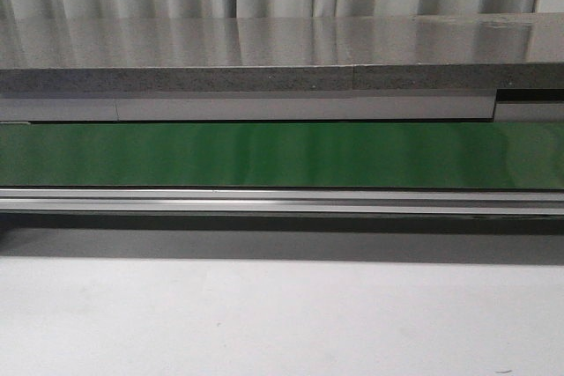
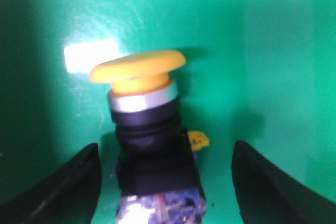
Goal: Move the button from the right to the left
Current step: 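Lower the right gripper and grasp the yellow push button, then carry the button with the right gripper and set it on the belt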
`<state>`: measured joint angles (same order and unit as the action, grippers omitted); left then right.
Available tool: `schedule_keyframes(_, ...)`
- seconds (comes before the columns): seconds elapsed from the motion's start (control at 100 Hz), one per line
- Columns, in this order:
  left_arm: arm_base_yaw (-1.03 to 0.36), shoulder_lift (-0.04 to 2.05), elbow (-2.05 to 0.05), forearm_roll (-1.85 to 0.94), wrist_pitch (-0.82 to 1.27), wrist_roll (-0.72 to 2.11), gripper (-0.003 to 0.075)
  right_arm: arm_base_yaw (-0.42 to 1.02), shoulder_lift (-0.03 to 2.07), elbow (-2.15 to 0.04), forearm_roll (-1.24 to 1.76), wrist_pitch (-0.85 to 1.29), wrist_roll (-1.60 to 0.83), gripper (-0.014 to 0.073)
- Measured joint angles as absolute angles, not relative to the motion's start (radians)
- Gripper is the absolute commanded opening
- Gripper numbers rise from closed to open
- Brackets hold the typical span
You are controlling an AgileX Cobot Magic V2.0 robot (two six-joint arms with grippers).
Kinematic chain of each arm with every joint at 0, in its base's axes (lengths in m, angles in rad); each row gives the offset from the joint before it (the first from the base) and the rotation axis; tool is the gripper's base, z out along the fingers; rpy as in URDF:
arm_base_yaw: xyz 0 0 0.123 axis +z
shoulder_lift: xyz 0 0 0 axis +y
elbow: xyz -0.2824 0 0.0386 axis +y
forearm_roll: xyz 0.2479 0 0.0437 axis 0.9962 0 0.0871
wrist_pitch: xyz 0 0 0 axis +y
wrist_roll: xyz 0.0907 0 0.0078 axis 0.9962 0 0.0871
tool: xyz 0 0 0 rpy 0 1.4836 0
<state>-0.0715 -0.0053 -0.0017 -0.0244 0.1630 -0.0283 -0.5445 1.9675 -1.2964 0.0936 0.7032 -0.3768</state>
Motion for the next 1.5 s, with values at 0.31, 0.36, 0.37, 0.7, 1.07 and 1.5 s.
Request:
schedule_keyframes(0.31, -0.071, -0.005, -0.002, -0.024, 0.163, -0.028, -0.0020, -0.551, 1.977, -1.299, 0.098, 0.680, -0.380, 0.0246)
schedule_keyframes(0.36, -0.071, -0.005, -0.002, -0.024, 0.163, -0.028, -0.0020, -0.556, 1.977, -1.299, 0.100, 0.680, -0.380, 0.0244)
schedule_keyframes(0.37, -0.071, -0.005, -0.002, -0.024, 0.163, -0.028, -0.0020, -0.556, 1.977, -1.299, 0.100, 0.680, -0.380, 0.0244)
schedule_keyframes(0.7, -0.071, -0.005, -0.002, -0.024, 0.163, -0.028, -0.0020, -0.627, 1.872, -1.299, 0.213, 0.766, -0.354, 0.0244)
schedule_keyframes(1.07, -0.071, -0.005, -0.002, -0.024, 0.163, -0.028, -0.0020, -0.554, 1.638, -1.299, 0.269, 0.897, -0.350, 0.0244)
schedule_keyframes(1.5, -0.071, -0.005, -0.002, -0.024, 0.163, -0.028, -0.0020, -0.325, 1.640, -1.299, 0.285, 0.875, -0.350, 0.0234)
